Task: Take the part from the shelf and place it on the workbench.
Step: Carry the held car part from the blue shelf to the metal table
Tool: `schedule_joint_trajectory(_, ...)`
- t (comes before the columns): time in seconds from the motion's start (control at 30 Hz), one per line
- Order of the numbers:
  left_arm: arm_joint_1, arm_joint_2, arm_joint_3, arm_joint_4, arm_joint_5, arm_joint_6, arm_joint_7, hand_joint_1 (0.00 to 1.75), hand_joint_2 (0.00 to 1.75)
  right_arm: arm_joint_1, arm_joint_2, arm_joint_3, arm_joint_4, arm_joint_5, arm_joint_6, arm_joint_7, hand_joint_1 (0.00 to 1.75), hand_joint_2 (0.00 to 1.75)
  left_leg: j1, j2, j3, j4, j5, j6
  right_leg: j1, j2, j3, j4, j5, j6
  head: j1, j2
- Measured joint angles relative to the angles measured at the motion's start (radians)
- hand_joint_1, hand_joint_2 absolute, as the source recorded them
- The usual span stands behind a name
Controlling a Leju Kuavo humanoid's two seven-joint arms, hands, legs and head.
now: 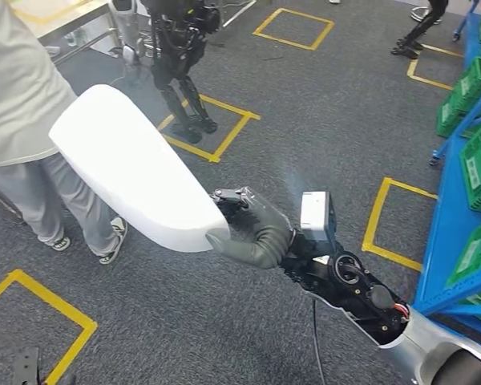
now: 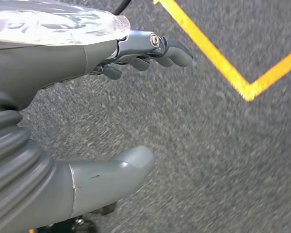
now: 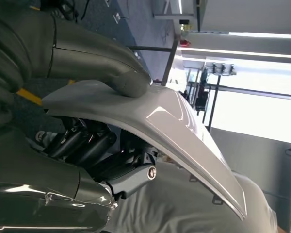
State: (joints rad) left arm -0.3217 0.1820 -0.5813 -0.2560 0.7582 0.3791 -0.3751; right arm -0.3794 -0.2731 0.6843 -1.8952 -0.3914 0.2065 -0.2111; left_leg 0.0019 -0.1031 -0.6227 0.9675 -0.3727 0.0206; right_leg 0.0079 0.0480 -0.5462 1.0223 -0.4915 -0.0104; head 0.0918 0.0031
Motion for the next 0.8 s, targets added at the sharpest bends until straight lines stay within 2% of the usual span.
schedule_joint_trajectory(0.03, 0.000, -0.002, 0.000, 0.000, 0.000, 0.000, 0.000, 0.00, 1.75, -0.002, 0.000, 0.000, 0.000, 0.000, 0.000, 0.000, 1.75, 1.75, 0.001, -0.011, 0.003, -0.001, -0.002, -0.003, 0.002, 0.014, 0.012, -0.039, 0.024, -0.007, 0.000, 0.000)
schedule_joint_trajectory(0.07, 0.000, -0.002, 0.000, 0.000, -0.001, 0.000, -0.001, 0.00, 1.75, -0.003, 0.000, 0.000, 0.000, 0.000, -0.001, 0.000, 1.75, 1.75, 0.003, -0.022, 0.003, -0.002, -0.003, -0.006, 0.004, 0.022, 0.018, -0.058, 0.034, -0.011, -0.001, 0.000)
schedule_joint_trajectory(0.13, 0.002, 0.001, 0.000, 0.000, -0.003, 0.000, -0.001, 0.00, 1.75, -0.005, 0.001, 0.000, 0.000, 0.000, 0.000, 0.000, 1.75, 1.75, 0.002, -0.041, 0.002, -0.008, 0.000, -0.014, 0.001, 0.000, 0.030, -0.072, 0.038, -0.012, 0.002, 0.000)
schedule_joint_trajectory(0.17, 0.003, 0.003, 0.000, 0.000, -0.004, 0.000, -0.001, 0.00, 1.75, -0.006, 0.002, 0.000, 0.000, 0.000, 0.000, 0.000, 1.75, 1.75, 0.000, -0.031, 0.001, -0.005, -0.005, -0.018, -0.003, -0.012, 0.038, -0.083, 0.042, -0.012, 0.001, 0.000)
schedule_joint_trajectory(0.2, 0.002, 0.005, 0.000, 0.000, -0.004, 0.000, -0.002, 0.00, 1.75, -0.008, 0.003, 0.000, -0.001, 0.000, -0.001, 0.000, 1.75, 1.75, -0.002, -0.007, -0.010, 0.016, -0.021, -0.023, -0.009, -0.025, 0.046, -0.095, 0.047, -0.012, -0.001, 0.000)
schedule_joint_trajectory(0.23, 0.001, 0.006, 0.000, 0.000, -0.004, 0.000, -0.003, 0.00, 1.75, -0.009, 0.004, 0.000, -0.001, 0.000, -0.002, 0.000, 1.75, 1.75, -0.002, 0.025, -0.031, 0.061, -0.048, -0.029, -0.014, -0.039, 0.052, -0.105, 0.052, -0.011, -0.004, 0.000)
schedule_joint_trajectory(0.27, -0.001, 0.006, 0.000, 0.000, -0.005, 0.000, -0.003, 0.00, 1.75, -0.010, 0.004, 0.000, 0.000, 0.000, -0.002, 0.000, 1.75, 1.75, 0.001, 0.059, -0.064, 0.127, -0.082, -0.036, -0.016, -0.051, 0.054, -0.109, 0.053, -0.011, -0.008, 0.000)
schedule_joint_trajectory(0.3, -0.002, 0.006, 0.000, 0.000, -0.004, 0.000, -0.003, 0.00, 1.75, -0.010, 0.004, 0.000, 0.000, 0.000, -0.003, 0.000, 1.75, 1.75, 0.007, 0.079, -0.101, 0.201, -0.113, -0.045, -0.018, -0.065, 0.054, -0.110, 0.052, -0.011, -0.012, 0.000)
schedule_joint_trajectory(0.33, -0.001, 0.006, 0.000, 0.000, -0.004, 0.000, -0.003, 0.00, 1.75, -0.009, 0.004, 0.000, 0.000, 0.000, -0.002, 0.001, 1.75, 1.75, 0.014, 0.089, -0.131, 0.258, -0.131, -0.054, -0.021, -0.078, 0.054, -0.110, 0.050, -0.008, -0.013, 0.000)
schedule_joint_trajectory(0.37, 0.000, 0.006, 0.000, 0.000, -0.004, 0.000, -0.003, 0.00, 1.75, -0.009, 0.004, 0.001, 0.000, 0.000, -0.002, 0.001, 1.75, 1.75, 0.021, 0.094, -0.145, 0.281, -0.131, -0.063, -0.024, -0.091, 0.054, -0.109, 0.048, -0.004, -0.014, 0.000)
schedule_joint_trajectory(0.4, 0.001, 0.006, 0.000, 0.000, -0.004, 0.000, -0.003, 0.00, 1.75, -0.008, 0.004, 0.002, 0.000, 0.000, -0.001, 0.001, 1.75, 1.75, 0.027, 0.100, -0.136, 0.262, -0.113, -0.072, -0.029, -0.103, 0.055, -0.108, 0.044, 0.001, -0.014, 0.000)
schedule_joint_trajectory(0.43, 0.001, 0.007, 0.000, 0.000, -0.004, 0.000, -0.003, 0.00, 1.75, -0.007, 0.004, 0.002, 0.000, 0.000, 0.000, 0.001, 1.75, 1.75, 0.033, 0.112, -0.105, 0.203, -0.081, -0.081, -0.034, -0.115, 0.056, -0.104, 0.039, 0.009, -0.014, 0.000)
schedule_joint_trajectory(0.47, 0.000, 0.007, 0.000, 0.000, -0.004, 0.000, -0.003, 0.00, 1.75, -0.007, 0.004, 0.002, 0.000, 0.000, -0.001, 0.001, 1.75, 1.75, 0.038, 0.137, -0.064, 0.126, -0.051, -0.091, -0.037, -0.126, 0.057, -0.096, 0.032, 0.020, -0.016, 0.000)
schedule_joint_trajectory(0.5, -0.002, 0.006, -0.001, 0.000, -0.004, 0.000, -0.003, 0.00, 1.75, -0.007, 0.004, 0.002, 0.000, 0.000, -0.001, 0.001, 1.75, 1.75, 0.040, 0.158, -0.030, 0.063, -0.029, -0.095, -0.037, -0.136, 0.057, -0.088, 0.023, 0.030, -0.019, 0.000)
schedule_joint_trajectory(0.53, -0.003, 0.005, -0.001, 0.000, -0.004, -0.001, -0.003, 0.00, 1.75, -0.008, 0.004, 0.001, 0.000, 0.000, -0.002, 0.002, 1.75, 1.75, 0.041, 0.172, -0.007, 0.021, -0.019, -0.091, -0.035, -0.146, 0.058, -0.081, 0.015, 0.040, -0.018, 0.000)
schedule_joint_trajectory(0.57, -0.004, 0.004, -0.001, 0.000, -0.004, -0.001, -0.003, 0.00, 1.75, -0.009, 0.004, 0.001, 0.000, 0.000, -0.002, 0.002, 1.75, 1.75, 0.040, 0.176, 0.001, 0.006, -0.021, -0.082, -0.032, -0.155, 0.061, -0.078, 0.008, 0.046, -0.015, 0.000)
schedule_joint_trajectory(0.63, -0.004, 0.004, -0.001, 0.000, -0.004, -0.001, -0.003, 0.00, 1.75, -0.010, 0.004, 0.001, 0.000, 0.000, -0.001, 0.001, 1.75, 1.75, 0.037, 0.149, 0.000, 0.011, -0.026, -0.057, -0.034, -0.172, 0.072, -0.081, 0.000, 0.054, -0.005, 0.000)
schedule_joint_trajectory(0.67, -0.003, 0.004, -0.001, 0.000, -0.005, -0.001, -0.003, 0.00, 1.75, -0.010, 0.004, 0.001, 0.000, 0.000, -0.001, 0.001, 1.75, 1.75, 0.037, 0.137, 0.000, 0.011, -0.028, -0.050, -0.038, -0.163, 0.074, -0.077, -0.009, 0.058, -0.001, 0.000)
schedule_joint_trajectory(0.7, -0.003, 0.005, -0.001, 0.000, -0.005, -0.001, -0.003, 0.00, 1.75, -0.011, 0.004, 0.001, 0.000, 0.000, -0.001, 0.001, 1.75, 1.75, 0.036, 0.126, 0.002, 0.011, -0.028, -0.042, -0.041, -0.142, 0.068, -0.054, -0.028, 0.059, 0.001, 0.000)
schedule_joint_trajectory(0.73, -0.004, 0.006, -0.001, 0.000, -0.005, -0.001, -0.003, 0.00, 1.75, -0.011, 0.004, 0.000, 0.000, 0.000, -0.001, 0.001, 1.75, 1.75, 0.036, 0.115, 0.004, 0.010, -0.028, -0.036, -0.042, -0.113, 0.048, -0.007, -0.058, 0.060, 0.004, 0.000)
schedule_joint_trajectory(0.77, -0.005, 0.006, -0.001, 0.000, -0.005, -0.001, -0.003, 0.00, 1.75, -0.010, 0.004, 0.000, 0.000, 0.000, -0.001, 0.001, 1.75, 1.75, 0.035, 0.103, 0.005, 0.009, -0.028, -0.031, -0.040, -0.083, 0.016, 0.064, -0.095, 0.057, 0.008, 0.000)
schedule_joint_trajectory(0.8, -0.006, 0.006, -0.001, 0.000, -0.005, -0.001, -0.003, 0.00, 1.75, -0.009, 0.004, 0.000, 0.000, 0.000, -0.002, 0.000, 1.75, 1.75, 0.032, 0.090, 0.005, 0.009, -0.028, -0.028, -0.037, -0.065, -0.022, 0.145, -0.128, 0.053, 0.010, 0.000)
